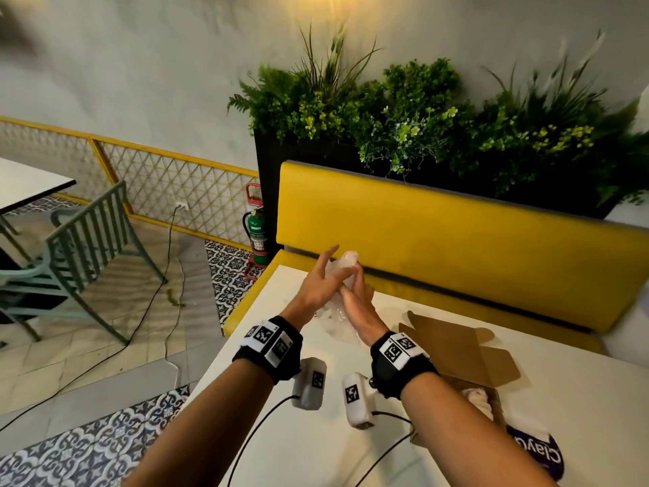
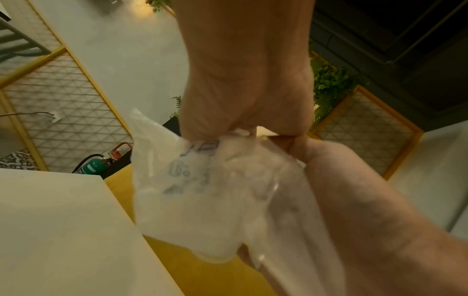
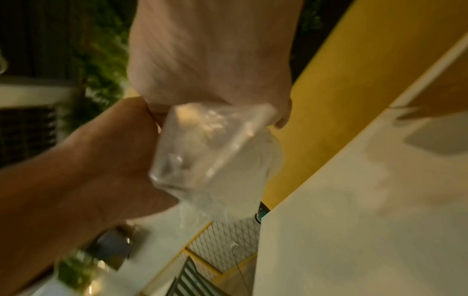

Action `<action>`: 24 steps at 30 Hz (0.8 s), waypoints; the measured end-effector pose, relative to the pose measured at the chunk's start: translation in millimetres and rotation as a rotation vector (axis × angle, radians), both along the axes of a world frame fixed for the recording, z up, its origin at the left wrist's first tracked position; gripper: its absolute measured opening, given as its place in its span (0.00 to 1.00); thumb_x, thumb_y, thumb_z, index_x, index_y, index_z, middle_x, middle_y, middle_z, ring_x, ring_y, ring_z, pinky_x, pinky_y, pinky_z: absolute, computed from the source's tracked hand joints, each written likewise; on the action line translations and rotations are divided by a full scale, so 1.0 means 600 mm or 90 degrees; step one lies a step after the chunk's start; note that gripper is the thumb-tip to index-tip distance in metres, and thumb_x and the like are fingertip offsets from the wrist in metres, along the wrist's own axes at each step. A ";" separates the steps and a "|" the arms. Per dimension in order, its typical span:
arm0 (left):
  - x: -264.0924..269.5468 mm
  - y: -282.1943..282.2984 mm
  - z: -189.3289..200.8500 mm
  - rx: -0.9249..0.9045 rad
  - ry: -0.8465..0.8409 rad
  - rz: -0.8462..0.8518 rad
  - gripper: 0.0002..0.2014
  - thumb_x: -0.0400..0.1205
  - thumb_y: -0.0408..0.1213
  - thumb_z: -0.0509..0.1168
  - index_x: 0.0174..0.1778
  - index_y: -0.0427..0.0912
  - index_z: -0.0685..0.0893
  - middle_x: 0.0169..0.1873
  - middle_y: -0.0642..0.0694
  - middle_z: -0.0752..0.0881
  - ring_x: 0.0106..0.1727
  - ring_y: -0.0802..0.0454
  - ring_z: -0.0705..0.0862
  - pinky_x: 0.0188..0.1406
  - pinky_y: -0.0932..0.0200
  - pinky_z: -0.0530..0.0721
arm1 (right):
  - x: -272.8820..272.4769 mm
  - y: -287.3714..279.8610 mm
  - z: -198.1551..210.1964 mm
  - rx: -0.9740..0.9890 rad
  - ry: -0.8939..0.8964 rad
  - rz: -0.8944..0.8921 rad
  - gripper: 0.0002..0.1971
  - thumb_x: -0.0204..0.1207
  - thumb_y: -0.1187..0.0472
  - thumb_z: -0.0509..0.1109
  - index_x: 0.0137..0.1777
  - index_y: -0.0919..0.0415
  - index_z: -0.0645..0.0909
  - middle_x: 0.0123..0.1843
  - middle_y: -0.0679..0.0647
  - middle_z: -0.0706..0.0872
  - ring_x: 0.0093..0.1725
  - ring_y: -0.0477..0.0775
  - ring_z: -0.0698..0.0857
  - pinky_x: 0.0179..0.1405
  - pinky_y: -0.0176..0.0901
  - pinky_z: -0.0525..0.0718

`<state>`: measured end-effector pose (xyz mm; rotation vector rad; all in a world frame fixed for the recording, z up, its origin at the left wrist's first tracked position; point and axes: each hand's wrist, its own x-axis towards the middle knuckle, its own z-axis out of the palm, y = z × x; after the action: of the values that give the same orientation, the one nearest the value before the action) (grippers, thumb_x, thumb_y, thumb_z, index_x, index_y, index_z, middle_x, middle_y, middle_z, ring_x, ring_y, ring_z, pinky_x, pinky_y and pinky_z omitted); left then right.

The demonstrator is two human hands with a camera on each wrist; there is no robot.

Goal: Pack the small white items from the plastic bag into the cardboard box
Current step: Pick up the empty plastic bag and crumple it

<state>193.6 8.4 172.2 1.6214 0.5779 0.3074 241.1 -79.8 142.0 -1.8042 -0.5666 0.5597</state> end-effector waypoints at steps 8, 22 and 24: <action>-0.003 0.004 0.000 0.021 -0.071 0.153 0.07 0.82 0.36 0.61 0.50 0.46 0.85 0.48 0.46 0.88 0.52 0.49 0.85 0.55 0.51 0.83 | -0.015 0.024 -0.004 0.073 -0.148 -0.091 0.32 0.78 0.50 0.70 0.78 0.40 0.60 0.73 0.50 0.68 0.62 0.44 0.72 0.61 0.45 0.78; -0.062 0.057 -0.048 0.353 -0.077 -0.021 0.32 0.74 0.60 0.66 0.75 0.68 0.66 0.67 0.45 0.66 0.71 0.45 0.66 0.71 0.47 0.71 | 0.008 0.082 0.004 0.085 0.120 -0.075 0.19 0.78 0.42 0.68 0.45 0.60 0.87 0.46 0.62 0.91 0.46 0.62 0.90 0.47 0.57 0.88; -0.073 0.078 -0.044 0.279 -0.070 -0.147 0.35 0.71 0.58 0.67 0.77 0.66 0.67 0.67 0.44 0.70 0.68 0.49 0.68 0.71 0.52 0.71 | 0.013 0.088 -0.011 0.065 0.122 -0.061 0.18 0.76 0.42 0.68 0.40 0.57 0.87 0.44 0.63 0.91 0.47 0.65 0.91 0.49 0.63 0.90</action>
<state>150.0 54.9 145.7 2.0568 0.2422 0.3663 249.1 -27.1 135.1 -1.6501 -0.3688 0.6182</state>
